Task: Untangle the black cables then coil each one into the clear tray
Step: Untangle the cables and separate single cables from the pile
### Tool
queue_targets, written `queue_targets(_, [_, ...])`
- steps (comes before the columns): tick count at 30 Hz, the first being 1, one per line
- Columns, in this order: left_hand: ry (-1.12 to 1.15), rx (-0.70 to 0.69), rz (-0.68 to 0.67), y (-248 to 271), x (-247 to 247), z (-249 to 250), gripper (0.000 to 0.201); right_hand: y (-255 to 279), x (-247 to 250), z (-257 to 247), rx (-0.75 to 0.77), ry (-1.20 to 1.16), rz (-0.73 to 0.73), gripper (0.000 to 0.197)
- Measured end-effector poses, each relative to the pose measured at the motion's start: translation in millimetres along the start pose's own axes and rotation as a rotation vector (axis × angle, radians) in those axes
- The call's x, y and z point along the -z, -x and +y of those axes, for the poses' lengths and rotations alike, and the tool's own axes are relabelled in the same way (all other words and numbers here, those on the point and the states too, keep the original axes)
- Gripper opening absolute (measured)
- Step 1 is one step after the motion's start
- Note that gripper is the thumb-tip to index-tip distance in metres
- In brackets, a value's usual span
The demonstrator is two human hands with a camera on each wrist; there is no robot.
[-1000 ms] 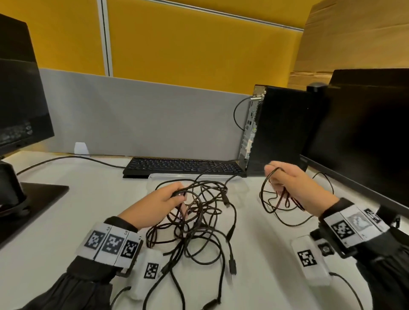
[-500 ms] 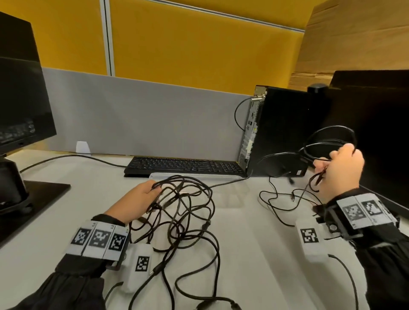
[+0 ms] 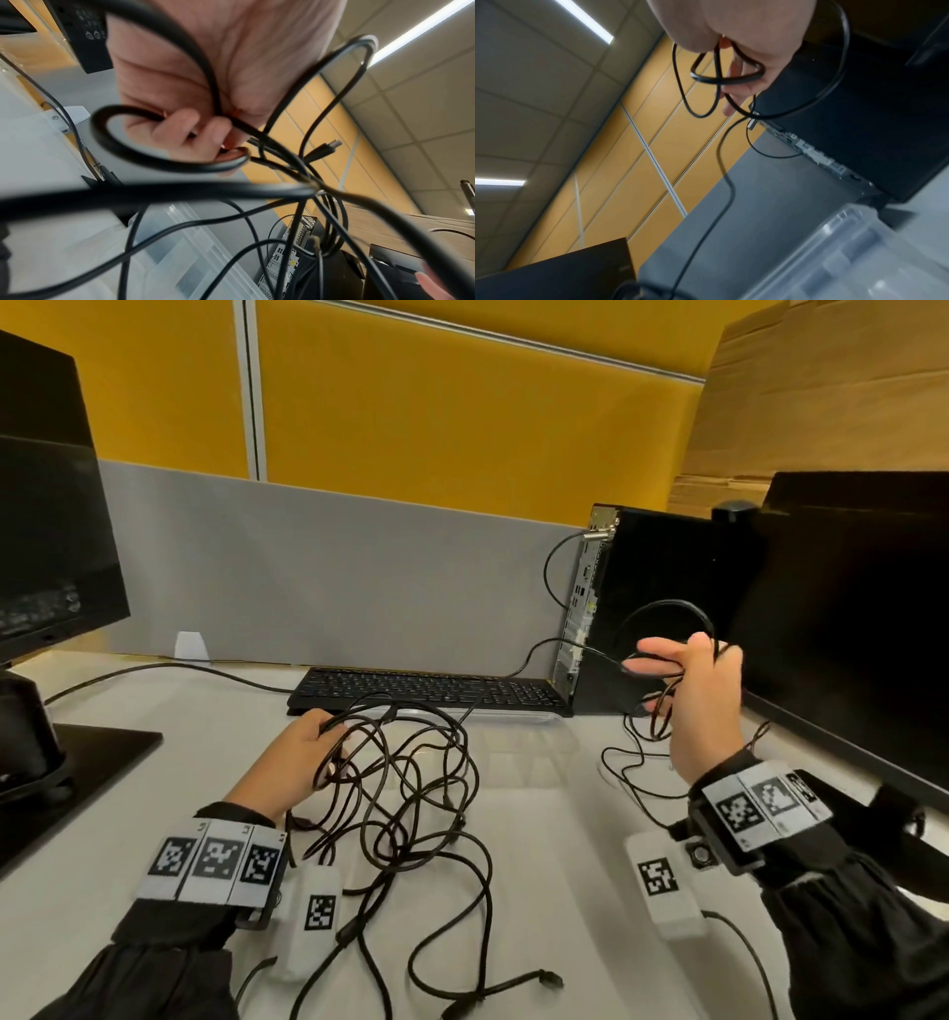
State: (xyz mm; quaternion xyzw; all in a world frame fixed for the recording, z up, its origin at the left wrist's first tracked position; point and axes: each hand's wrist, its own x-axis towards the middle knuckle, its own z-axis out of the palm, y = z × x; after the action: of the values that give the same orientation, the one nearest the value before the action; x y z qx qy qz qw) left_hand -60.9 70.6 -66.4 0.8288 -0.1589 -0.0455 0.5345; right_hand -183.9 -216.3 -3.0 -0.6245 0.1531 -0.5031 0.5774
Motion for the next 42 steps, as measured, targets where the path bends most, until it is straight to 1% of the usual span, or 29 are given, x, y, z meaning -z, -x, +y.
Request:
queue_targets(5, [-0.09, -0.042, -0.043, 1.3, 2.6, -2.9, 0.011, -40.8, 10.1, -15.8, -0.002, -0.215, 0.198, 0.015])
queue_targets(7, [-0.077, -0.004, -0.02, 0.7, 4.7, -3.5, 0.011, -53.3, 14.3, -20.6, -0.001, -0.317, 0.294, 0.024])
queue_targets(9, [-0.111, 0.052, 0.029, -2.4, 8.1, -6.0, 0.011, -63.7, 19.4, -21.5, 0.016, -0.41, 0.342, 0.037])
queue_targets(11, [-0.129, 0.086, 0.071, -5.2, 12.1, -10.1, 0.006, -76.5, 24.0, -13.2, 0.058, -0.345, 0.358, 0.044])
queue_targets(13, [-0.155, 0.093, 0.075, -6.9, 13.6, -13.9, 0.016, -88.5, 29.1, 6.2, 0.051, -0.122, 0.326, 0.044])
queue_targets(14, [-0.149, 0.096, 0.065, -7.7, 13.3, -15.9, 0.019, -94.0, 33.7, 18.2, 0.044, 0.047, 0.281, 0.041])
queue_targets(15, [-0.101, 0.106, 0.071, -8.4, 12.9, -16.1, 0.018, -99.8, 39.6, 31.2, 0.039, 0.264, 0.226, 0.038])
queue_targets(16, [-0.037, 0.128, 0.081, -8.6, 12.9, -16.1, 0.015, -105.7, 45.9, 44.8, 0.016, 0.503, 0.139, 0.038])
queue_targets(17, [0.014, 0.141, 0.088, -9.4, 12.2, -16.0, 0.014, -110.0, 52.4, 57.3, -0.058, 0.731, 0.018, 0.043])
queue_targets(18, [0.053, 0.153, 0.089, -9.2, 11.7, -15.1, 0.012, -112.0, 57.6, 68.7, -0.161, 0.932, -0.138, 0.049])
queue_targets(19, [0.1, 0.164, 0.084, -8.7, 10.4, -13.7, 0.012, -109.4, 60.6, 75.6, -0.27, 1.132, -0.32, 0.051])
queue_targets(20, [0.15, 0.174, 0.079, -7.5, 9.9, -12.0, 0.013, -106.4, 62.0, 80.2, -0.352, 1.314, -0.505, 0.048])
queue_targets(21, [0.193, 0.172, 0.078, -6.8, 9.1, -10.8, 0.014, -103.1, 61.6, 82.8, -0.386, 1.493, -0.639, 0.05])
queue_targets(22, [0.212, 0.167, 0.079, -5.6, 8.3, -9.5, 0.014, -101.0, 60.7, 81.3, -0.36, 1.662, -0.722, 0.051])
queue_targets(23, [0.218, 0.163, 0.078, -5.3, 7.2, -8.9, 0.013, -97.0, 58.2, 75.3, -0.27, 1.768, -0.742, 0.05])
queue_targets(24, [0.22, 0.158, 0.077, -4.8, 6.1, -8.4, 0.012, -93.6, 55.1, 67.1, -0.175, 1.812, -0.699, 0.046])
queue_targets(26, [0.24, 0.136, 0.074, -3.7, 3.9, -6.0, 0.01, -80.7, 43.2, 46.2, -0.012, 1.716, -0.618, 0.033])
queue_targets(27, [0.255, 0.123, 0.074, -3.1, 3.1, -4.8, 0.008, -69.6, 32.7, 36.9, 0.053, 1.633, -0.612, 0.029])
queue_targets(31, [0.302, 0.073, 0.077, 1.0, -1.1, 1.3, 0.006, -8.3, -20.0, 17.1, 0.37, 1.329, -0.67, 0.029])
queue_targets(32, [0.319, 0.064, 0.074, 1.9, -2.3, 2.7, 0.005, 6.6, -30.7, 15.2, 0.415, 1.239, -0.722, 0.03])
queue_targets(33, [0.333, 0.054, 0.071, 2.6, -3.4, 3.7, 0.004, 19.9, -40.2, 14.0, 0.402, 1.14, -0.817, 0.033])
queue_targets(35, [0.356, 0.042, 0.059, 4.0, -4.9, 5.3, 0.007, 43.6, -56.8, 11.7, 0.27, 0.967, -1.053, 0.045])
queue_targets(36, [0.365, 0.038, 0.05, 4.4, -5.4, 5.6, 0.009, 52.4, -63.2, 13.2, 0.197, 0.918, -1.137, 0.051])
queue_targets(37, [0.367, 0.03, 0.036, 4.8, -5.8, 5.6, 0.009, 59.2, -67.7, 15.9, 0.151, 0.88, -1.179, 0.055])
queue_targets(38, [0.359, 0.018, 0.022, 5.6, -6.4, 6.2, 0.008, 64.2, -70.8, 19.2, 0.125, 0.836, -1.186, 0.054])
queue_targets(39, [0.344, 0.003, 0.013, 6.2, -6.9, 6.9, 0.006, 66.9, -72.6, 22.3, 0.112, 0.776, -1.174, 0.048])
queue_targets(42, [0.305, -0.041, -0.005, 8.3, -8.6, 9.5, 0.004, 67.7, -74.2, 25.3, 0.059, 0.563, -1.086, 0.025])
